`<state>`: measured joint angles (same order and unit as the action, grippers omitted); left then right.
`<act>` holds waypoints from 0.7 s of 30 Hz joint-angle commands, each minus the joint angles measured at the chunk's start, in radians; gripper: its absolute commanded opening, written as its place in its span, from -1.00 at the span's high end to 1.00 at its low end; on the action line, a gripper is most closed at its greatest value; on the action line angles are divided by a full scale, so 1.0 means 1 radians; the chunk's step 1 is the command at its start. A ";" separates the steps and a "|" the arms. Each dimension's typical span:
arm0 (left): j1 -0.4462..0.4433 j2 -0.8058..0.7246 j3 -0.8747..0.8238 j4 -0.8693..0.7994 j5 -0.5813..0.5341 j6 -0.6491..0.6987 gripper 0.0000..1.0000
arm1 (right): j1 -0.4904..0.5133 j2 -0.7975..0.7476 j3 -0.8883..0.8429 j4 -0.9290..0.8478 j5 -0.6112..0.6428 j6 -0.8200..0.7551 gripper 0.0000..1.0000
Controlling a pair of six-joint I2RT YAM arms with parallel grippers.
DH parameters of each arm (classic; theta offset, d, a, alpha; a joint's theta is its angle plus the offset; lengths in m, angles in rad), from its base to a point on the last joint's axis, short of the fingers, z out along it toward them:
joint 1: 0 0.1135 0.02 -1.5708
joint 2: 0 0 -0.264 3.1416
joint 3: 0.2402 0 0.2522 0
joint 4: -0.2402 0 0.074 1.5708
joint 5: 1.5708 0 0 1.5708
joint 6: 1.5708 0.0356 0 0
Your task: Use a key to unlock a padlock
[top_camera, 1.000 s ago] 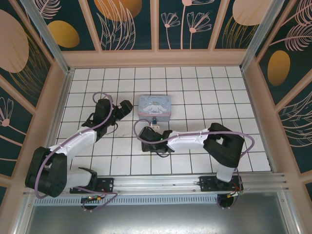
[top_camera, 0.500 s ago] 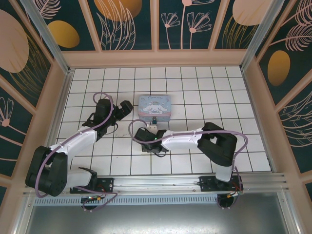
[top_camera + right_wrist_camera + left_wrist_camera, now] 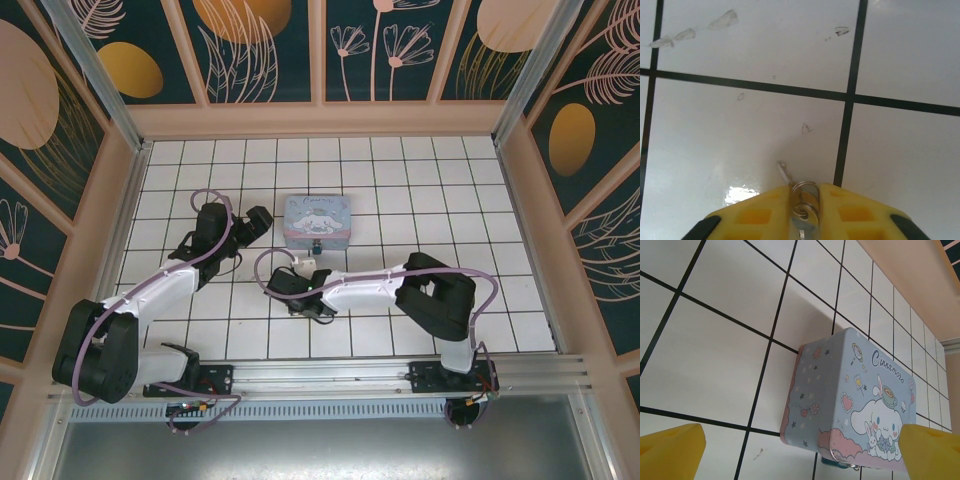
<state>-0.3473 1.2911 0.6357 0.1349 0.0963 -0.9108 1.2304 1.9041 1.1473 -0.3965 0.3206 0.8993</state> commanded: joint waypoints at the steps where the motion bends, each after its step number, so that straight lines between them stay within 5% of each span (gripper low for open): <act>1: 0.006 -0.019 -0.001 0.021 0.013 -0.004 -0.98 | 0.001 0.082 -0.062 0.077 -0.124 0.019 0.81; 4: 0.006 -0.023 -0.006 0.022 0.014 -0.004 -0.97 | -0.007 0.073 -0.088 0.101 -0.136 0.012 1.00; 21: 0.006 -0.014 -0.012 0.029 0.051 0.001 -0.98 | -0.078 -0.185 -0.290 0.365 -0.220 -0.057 1.00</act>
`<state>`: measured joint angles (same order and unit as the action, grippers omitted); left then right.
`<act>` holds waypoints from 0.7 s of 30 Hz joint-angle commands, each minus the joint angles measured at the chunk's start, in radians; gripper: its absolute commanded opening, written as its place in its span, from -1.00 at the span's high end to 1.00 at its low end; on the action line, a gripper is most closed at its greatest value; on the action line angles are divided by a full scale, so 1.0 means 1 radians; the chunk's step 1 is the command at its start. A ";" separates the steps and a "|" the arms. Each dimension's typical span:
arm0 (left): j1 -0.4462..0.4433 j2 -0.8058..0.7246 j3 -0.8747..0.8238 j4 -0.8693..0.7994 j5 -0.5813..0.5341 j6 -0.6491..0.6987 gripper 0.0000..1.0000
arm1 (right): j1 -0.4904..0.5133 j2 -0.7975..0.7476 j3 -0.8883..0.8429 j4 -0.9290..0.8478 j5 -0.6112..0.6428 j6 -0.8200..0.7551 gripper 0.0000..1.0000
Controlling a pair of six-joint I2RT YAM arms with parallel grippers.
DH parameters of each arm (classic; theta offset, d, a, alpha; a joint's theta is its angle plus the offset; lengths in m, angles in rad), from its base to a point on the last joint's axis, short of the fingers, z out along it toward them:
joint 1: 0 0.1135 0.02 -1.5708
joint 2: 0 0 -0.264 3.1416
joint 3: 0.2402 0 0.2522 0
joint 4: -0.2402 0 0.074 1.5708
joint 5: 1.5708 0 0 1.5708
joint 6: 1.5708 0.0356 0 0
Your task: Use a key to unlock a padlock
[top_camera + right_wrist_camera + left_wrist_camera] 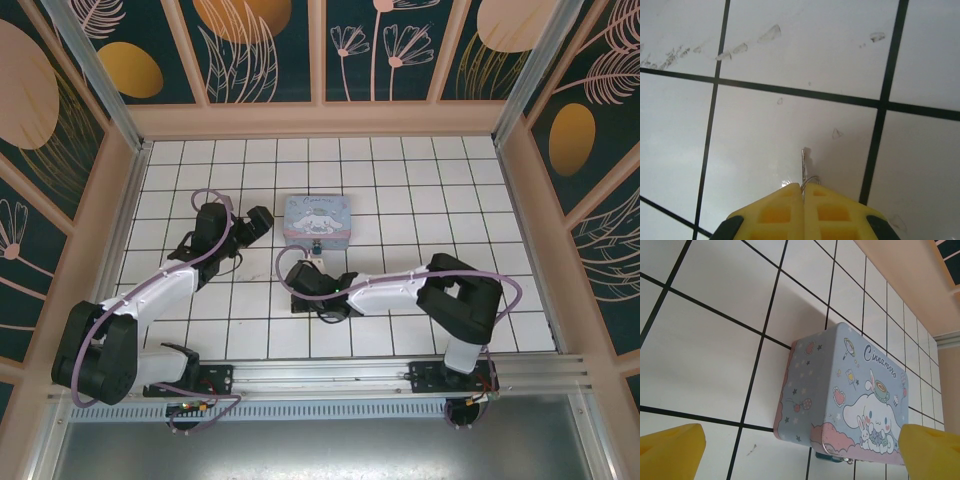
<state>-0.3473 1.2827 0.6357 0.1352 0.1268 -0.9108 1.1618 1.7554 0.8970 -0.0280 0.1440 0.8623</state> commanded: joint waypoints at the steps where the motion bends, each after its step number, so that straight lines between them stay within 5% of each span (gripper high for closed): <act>1: 0.005 -0.004 -0.012 0.028 0.023 0.001 -0.97 | -0.012 -0.049 -0.049 0.006 -0.048 -0.019 1.00; 11: 0.005 0.004 -0.009 0.040 0.081 0.011 -0.98 | -0.096 -0.240 -0.184 0.149 -0.125 -0.041 1.00; 21: -0.002 0.023 -0.037 0.286 0.352 -0.111 -0.98 | -0.313 -0.539 -0.322 0.285 -0.407 -0.190 1.00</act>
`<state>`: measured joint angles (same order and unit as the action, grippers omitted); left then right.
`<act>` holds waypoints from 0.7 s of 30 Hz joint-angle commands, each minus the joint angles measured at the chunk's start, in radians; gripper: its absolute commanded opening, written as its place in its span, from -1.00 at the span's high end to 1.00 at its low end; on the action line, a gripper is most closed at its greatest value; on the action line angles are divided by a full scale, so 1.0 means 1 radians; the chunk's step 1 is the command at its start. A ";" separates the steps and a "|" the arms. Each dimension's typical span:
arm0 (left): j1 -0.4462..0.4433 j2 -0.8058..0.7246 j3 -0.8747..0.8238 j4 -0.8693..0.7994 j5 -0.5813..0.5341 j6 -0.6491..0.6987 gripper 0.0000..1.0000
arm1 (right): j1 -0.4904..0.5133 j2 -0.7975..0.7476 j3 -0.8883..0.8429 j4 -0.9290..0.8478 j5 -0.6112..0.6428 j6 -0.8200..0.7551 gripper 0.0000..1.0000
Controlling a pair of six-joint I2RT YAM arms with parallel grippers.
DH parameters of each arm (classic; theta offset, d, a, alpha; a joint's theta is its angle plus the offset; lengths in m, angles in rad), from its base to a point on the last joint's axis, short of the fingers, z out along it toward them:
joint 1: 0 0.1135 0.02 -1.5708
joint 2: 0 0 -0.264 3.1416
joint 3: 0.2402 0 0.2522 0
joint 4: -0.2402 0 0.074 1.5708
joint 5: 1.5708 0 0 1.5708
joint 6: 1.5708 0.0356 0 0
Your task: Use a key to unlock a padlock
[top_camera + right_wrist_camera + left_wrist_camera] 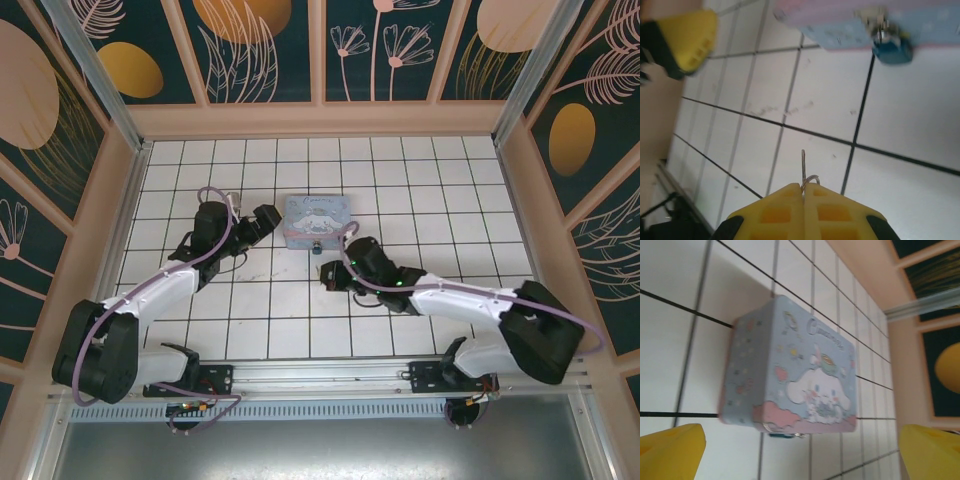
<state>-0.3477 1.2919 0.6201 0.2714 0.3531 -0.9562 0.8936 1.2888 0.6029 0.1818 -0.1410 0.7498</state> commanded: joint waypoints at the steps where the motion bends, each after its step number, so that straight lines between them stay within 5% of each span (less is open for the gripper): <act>1: -0.007 0.016 -0.021 0.175 0.143 -0.080 -0.97 | -0.067 -0.099 -0.035 0.078 -0.145 -0.088 1.00; 6: -0.075 0.047 0.031 0.243 0.206 -0.110 -0.88 | -0.197 -0.201 -0.070 0.111 -0.290 -0.104 1.00; 15: -0.173 0.123 0.058 0.411 0.239 -0.216 -0.51 | -0.294 -0.213 -0.087 0.180 -0.368 -0.030 1.00; 21: -0.195 0.127 0.082 0.334 0.174 -0.282 -0.68 | -0.280 -0.211 -0.027 0.079 -0.264 -0.098 1.00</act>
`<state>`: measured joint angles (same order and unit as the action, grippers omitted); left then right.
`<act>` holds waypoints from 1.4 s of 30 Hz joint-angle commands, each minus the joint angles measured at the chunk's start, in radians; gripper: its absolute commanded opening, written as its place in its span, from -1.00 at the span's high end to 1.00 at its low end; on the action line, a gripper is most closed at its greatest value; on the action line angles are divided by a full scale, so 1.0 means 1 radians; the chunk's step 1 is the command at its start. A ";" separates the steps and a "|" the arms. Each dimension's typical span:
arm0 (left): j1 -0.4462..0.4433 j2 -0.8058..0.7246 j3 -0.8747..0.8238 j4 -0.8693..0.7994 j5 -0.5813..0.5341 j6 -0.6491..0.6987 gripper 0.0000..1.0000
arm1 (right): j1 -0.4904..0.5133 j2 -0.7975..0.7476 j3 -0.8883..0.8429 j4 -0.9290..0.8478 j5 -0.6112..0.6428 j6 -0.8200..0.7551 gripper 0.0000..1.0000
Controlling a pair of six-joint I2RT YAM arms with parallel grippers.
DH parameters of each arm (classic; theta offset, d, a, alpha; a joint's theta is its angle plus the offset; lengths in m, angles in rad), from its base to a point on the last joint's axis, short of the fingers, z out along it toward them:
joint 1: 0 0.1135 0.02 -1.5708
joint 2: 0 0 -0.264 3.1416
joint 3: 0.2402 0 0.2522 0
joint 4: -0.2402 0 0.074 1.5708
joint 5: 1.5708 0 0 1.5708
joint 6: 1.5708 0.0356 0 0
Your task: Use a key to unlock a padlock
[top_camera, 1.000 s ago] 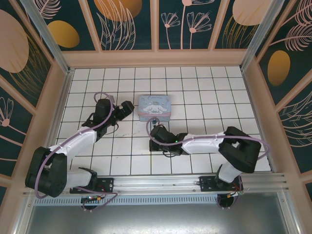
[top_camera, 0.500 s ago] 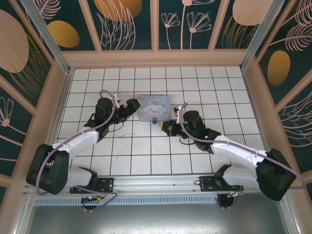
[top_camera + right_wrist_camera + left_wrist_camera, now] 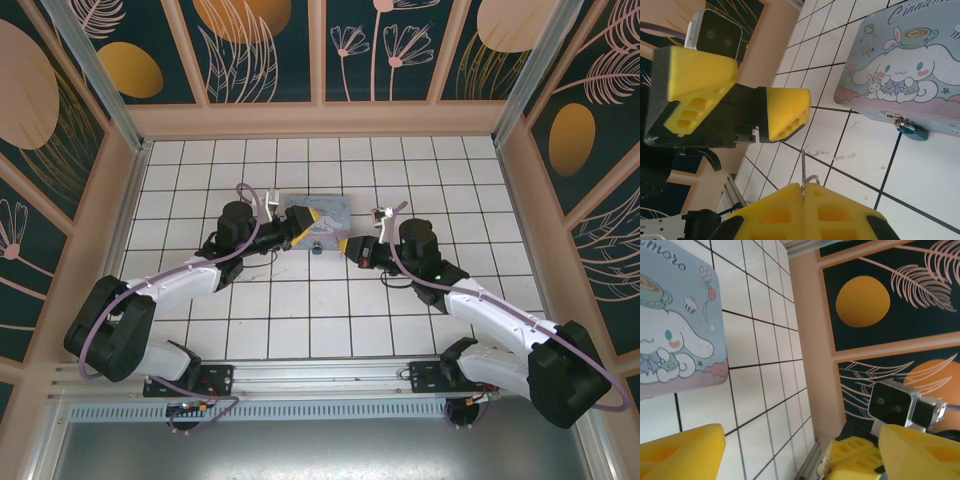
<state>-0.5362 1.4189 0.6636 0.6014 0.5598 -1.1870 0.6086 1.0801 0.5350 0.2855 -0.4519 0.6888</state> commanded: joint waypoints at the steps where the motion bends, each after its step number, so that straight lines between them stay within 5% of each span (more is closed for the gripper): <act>1: -0.007 -0.004 0.041 -0.007 -0.042 -0.061 -0.70 | 0.013 -0.002 0.056 -0.050 0.077 -0.061 1.00; 6: -0.008 -0.035 0.070 -0.085 -0.091 -0.122 -0.75 | 0.126 0.024 0.151 -0.202 0.379 -0.256 1.00; 12: -0.007 -0.035 0.095 -0.128 -0.107 -0.206 -0.72 | 0.264 0.107 0.186 -0.188 0.727 -0.420 1.00; 17: -0.011 -0.036 0.102 -0.150 -0.115 -0.239 -0.57 | 0.329 0.133 0.164 -0.099 0.874 -0.537 1.00; 42: -0.104 0.120 0.193 -0.110 -0.140 -0.281 -0.27 | 0.372 0.143 0.123 0.018 0.800 -0.598 1.00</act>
<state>-0.6331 1.5253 0.8352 0.4603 0.4358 -1.4456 0.9745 1.2160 0.6716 0.2703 0.3645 0.0845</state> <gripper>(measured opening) 0.645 0.050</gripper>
